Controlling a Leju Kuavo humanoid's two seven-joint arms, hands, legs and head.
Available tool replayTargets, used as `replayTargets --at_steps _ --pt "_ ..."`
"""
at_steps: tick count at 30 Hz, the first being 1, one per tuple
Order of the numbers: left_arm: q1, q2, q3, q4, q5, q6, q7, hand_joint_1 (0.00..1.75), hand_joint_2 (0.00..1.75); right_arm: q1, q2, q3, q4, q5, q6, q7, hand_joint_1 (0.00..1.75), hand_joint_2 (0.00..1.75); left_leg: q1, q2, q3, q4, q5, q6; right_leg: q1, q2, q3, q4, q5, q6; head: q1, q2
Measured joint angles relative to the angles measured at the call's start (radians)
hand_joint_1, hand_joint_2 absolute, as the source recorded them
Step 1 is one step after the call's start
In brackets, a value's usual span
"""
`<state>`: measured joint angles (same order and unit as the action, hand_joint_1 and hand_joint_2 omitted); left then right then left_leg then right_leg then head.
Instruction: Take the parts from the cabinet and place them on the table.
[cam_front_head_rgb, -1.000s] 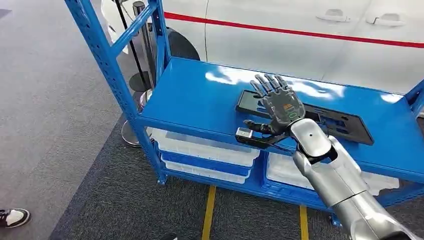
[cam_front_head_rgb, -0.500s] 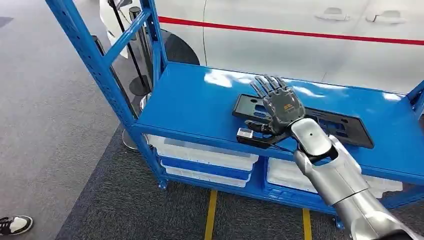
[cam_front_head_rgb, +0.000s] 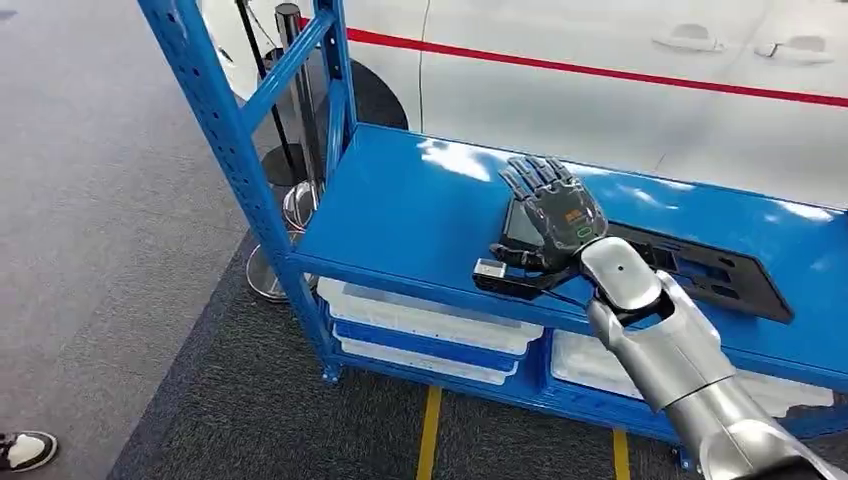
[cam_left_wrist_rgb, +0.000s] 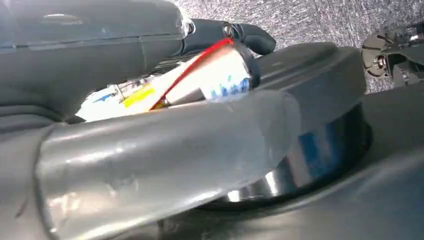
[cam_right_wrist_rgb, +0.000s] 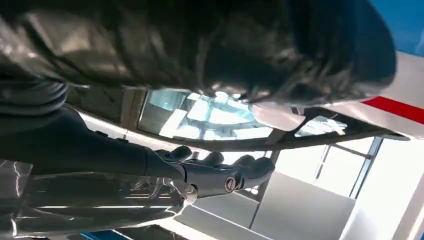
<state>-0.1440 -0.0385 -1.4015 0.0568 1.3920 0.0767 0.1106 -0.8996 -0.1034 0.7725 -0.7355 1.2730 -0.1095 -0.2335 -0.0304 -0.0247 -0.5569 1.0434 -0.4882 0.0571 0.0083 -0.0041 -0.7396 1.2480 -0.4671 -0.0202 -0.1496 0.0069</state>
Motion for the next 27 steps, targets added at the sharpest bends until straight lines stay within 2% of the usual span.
replayTargets --at_steps 1,2,3,4,5,6,7,8,9,10,11,12,13,17,23,27 --pt "0.002 -0.002 -0.001 0.000 0.002 0.000 0.001 0.00 0.00 -0.002 -0.001 0.000 0.001 0.000 0.000 0.000 0.00 0.00 -0.009 0.000 0.013 -0.002 -0.006 0.003 0.014 0.005 0.033 -0.090 0.060 -0.025 0.000 0.000" --pt "0.007 -0.008 -0.001 0.000 0.003 -0.001 0.002 0.00 0.00 -0.004 -0.003 0.000 0.003 0.000 0.000 0.000 0.00 0.00 -0.005 0.000 0.016 -0.008 -0.012 0.007 0.026 0.009 0.055 -0.145 0.075 -0.062 0.000 0.000" --pt "0.005 -0.016 -0.001 -0.001 0.003 0.000 0.002 0.00 0.00 -0.003 -0.004 0.000 0.005 0.000 0.000 0.000 0.00 0.00 -0.012 0.001 0.016 -0.009 -0.014 0.004 0.028 0.005 0.063 -0.148 0.074 -0.074 -0.015 -0.001" --pt "0.004 -0.011 -0.002 0.001 0.003 0.001 0.003 0.00 0.00 -0.007 -0.004 0.000 0.006 0.000 0.001 -0.001 0.00 0.00 -0.002 0.000 0.013 -0.011 -0.012 -0.001 0.032 0.001 0.072 -0.181 0.074 -0.075 -0.005 0.000" --pt "0.003 -0.008 -0.002 0.002 0.004 0.001 0.004 0.00 0.00 -0.009 -0.004 0.000 0.006 0.000 0.000 -0.002 0.00 1.75 -0.001 0.004 0.013 -0.016 -0.011 -0.004 0.035 0.001 0.078 -0.194 0.066 -0.077 0.001 0.000" --pt "0.004 -0.010 -0.002 0.002 0.004 0.001 0.004 0.00 0.00 -0.009 -0.004 0.000 0.006 -0.001 0.000 -0.002 0.00 1.75 -0.003 0.005 0.017 -0.024 -0.010 -0.006 0.037 0.003 0.080 -0.202 0.063 -0.078 0.002 0.000" --pt "0.004 -0.006 -0.002 0.002 0.004 0.001 0.005 0.00 0.00 -0.009 -0.004 0.000 0.007 -0.002 0.001 -0.002 0.00 1.75 -0.016 0.006 0.028 -0.034 -0.011 -0.010 0.018 0.001 0.099 -0.230 0.067 -0.074 0.002 0.000" --pt "0.008 -0.008 -0.005 0.002 0.006 0.001 0.005 0.00 0.00 -0.008 -0.004 0.000 0.009 -0.003 0.003 -0.002 0.00 1.75 -0.015 0.009 0.026 -0.020 -0.021 -0.018 0.012 -0.006 0.119 -0.247 0.070 -0.054 0.003 0.000" --pt "0.008 -0.007 -0.006 0.002 0.011 0.001 0.003 0.00 0.00 -0.011 -0.005 0.000 0.012 -0.007 0.004 -0.002 0.00 1.75 -0.007 0.007 0.029 -0.034 0.057 -0.050 0.020 0.000 0.121 -0.238 0.068 -0.041 -0.003 0.000" --pt "0.006 -0.007 -0.006 0.002 0.015 0.001 0.002 0.00 0.00 -0.011 -0.005 0.000 0.016 -0.009 0.006 -0.002 0.00 1.75 -0.012 0.005 0.041 -0.032 0.014 -0.056 0.008 0.002 0.123 -0.240 0.068 -0.040 0.001 0.000" --pt "0.010 -0.007 -0.006 0.002 0.018 0.002 0.002 0.00 0.00 -0.011 -0.005 0.000 0.021 -0.010 0.010 -0.003 0.00 1.75 -0.013 0.004 0.053 -0.051 0.005 -0.042 0.007 0.003 0.125 -0.234 0.056 -0.026 0.001 0.000" --pt "0.012 -0.007 -0.007 0.002 0.024 0.002 -0.001 0.00 0.00 -0.010 -0.005 0.000 0.024 -0.010 0.013 -0.003 0.00 1.75 -0.015 0.004 0.060 -0.058 -0.007 -0.019 0.008 0.002 0.122 -0.230 0.054 -0.018 -0.002 0.000" --pt "0.012 -0.007 -0.008 0.002 0.028 0.003 -0.002 0.00 0.00 -0.009 -0.005 0.000 0.032 -0.011 0.018 -0.003 0.00 1.75 -0.014 0.004 0.061 -0.055 -0.012 0.000 0.010 0.003 0.123 -0.228 0.052 -0.015 0.000 0.000" --pt "0.013 -0.007 -0.016 0.002 0.045 0.005 -0.005 0.00 0.00 -0.013 -0.004 0.000 0.079 -0.016 0.047 -0.007 0.00 1.75 -0.014 0.004 0.062 -0.056 -0.012 0.000 0.010 0.003 0.124 -0.227 0.051 -0.015 0.001 0.000" --pt "0.013 -0.008 -0.017 0.002 0.073 0.014 -0.005 0.00 0.00 -0.043 -0.008 0.005 0.157 -0.038 0.114 -0.073 0.00 1.75 -0.014 0.004 0.062 -0.056 -0.010 0.001 0.010 0.003 0.125 -0.227 0.053 -0.013 0.001 0.000" --pt "0.013 -0.008 -0.017 0.002 0.085 0.016 -0.004 0.00 0.00 -0.065 -0.021 0.013 0.188 -0.052 0.144 -0.095 0.00 1.75 -0.014 0.004 0.063 -0.056 -0.009 0.001 0.010 0.003 0.125 -0.227 0.054 -0.013 0.001 0.000"
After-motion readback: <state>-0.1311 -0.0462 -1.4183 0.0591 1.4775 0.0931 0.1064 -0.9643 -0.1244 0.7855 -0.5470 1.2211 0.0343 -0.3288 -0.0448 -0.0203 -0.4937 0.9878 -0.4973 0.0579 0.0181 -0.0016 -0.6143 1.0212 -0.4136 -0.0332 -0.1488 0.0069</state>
